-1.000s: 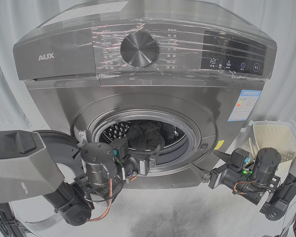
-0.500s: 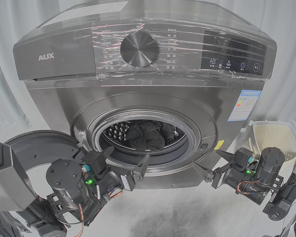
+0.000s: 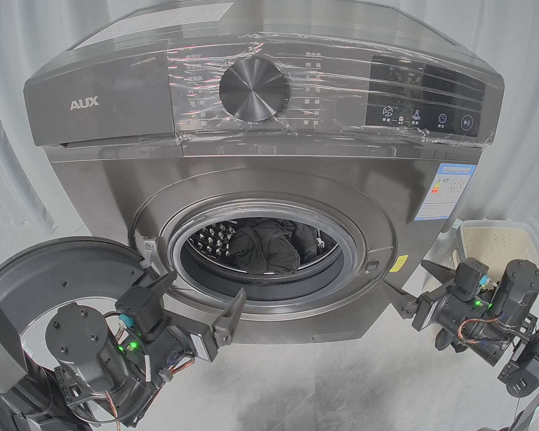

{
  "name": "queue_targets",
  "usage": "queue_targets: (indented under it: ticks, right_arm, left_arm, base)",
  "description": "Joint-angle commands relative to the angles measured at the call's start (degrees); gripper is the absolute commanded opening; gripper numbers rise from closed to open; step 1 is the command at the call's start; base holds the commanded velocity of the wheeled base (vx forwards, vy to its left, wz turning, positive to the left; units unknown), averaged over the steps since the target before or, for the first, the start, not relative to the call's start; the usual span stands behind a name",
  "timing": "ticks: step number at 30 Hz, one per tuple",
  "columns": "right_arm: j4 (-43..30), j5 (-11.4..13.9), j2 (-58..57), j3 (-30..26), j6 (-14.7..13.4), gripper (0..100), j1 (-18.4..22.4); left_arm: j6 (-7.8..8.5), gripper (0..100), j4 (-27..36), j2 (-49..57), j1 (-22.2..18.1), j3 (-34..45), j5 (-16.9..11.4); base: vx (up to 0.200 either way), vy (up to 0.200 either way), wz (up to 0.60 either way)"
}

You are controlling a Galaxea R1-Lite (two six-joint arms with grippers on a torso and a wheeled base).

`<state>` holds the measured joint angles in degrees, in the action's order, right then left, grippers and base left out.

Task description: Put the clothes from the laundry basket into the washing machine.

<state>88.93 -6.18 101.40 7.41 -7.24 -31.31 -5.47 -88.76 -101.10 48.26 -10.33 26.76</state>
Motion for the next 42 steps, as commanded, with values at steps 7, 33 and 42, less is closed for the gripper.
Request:
queue_targets:
  ticks: [7, 33, 42]
  right_arm:
    - [0.01, 0.03, -5.60, -3.54, 0.21, 100, 1.51]
    - [-28.64, -1.73, -39.53, -7.41, 3.73, 100, 4.67]
    - [-50.43, -2.87, -65.89, -7.41, 4.96, 100, 15.92]
  left_arm:
    - [0.82, 100, -0.01, 4.15, -0.98, 3.73, 0.58]
    - [4.07, 100, 26.80, 44.93, -3.00, 10.33, 0.05]
    - [2.22, 100, 41.83, 58.21, -14.86, 10.33, -0.13]
  base:
    - [-0.200, 0.000, 0.00]
    - [-0.162, 0.000, 0.00]
    - [0.000, 0.000, 0.00]
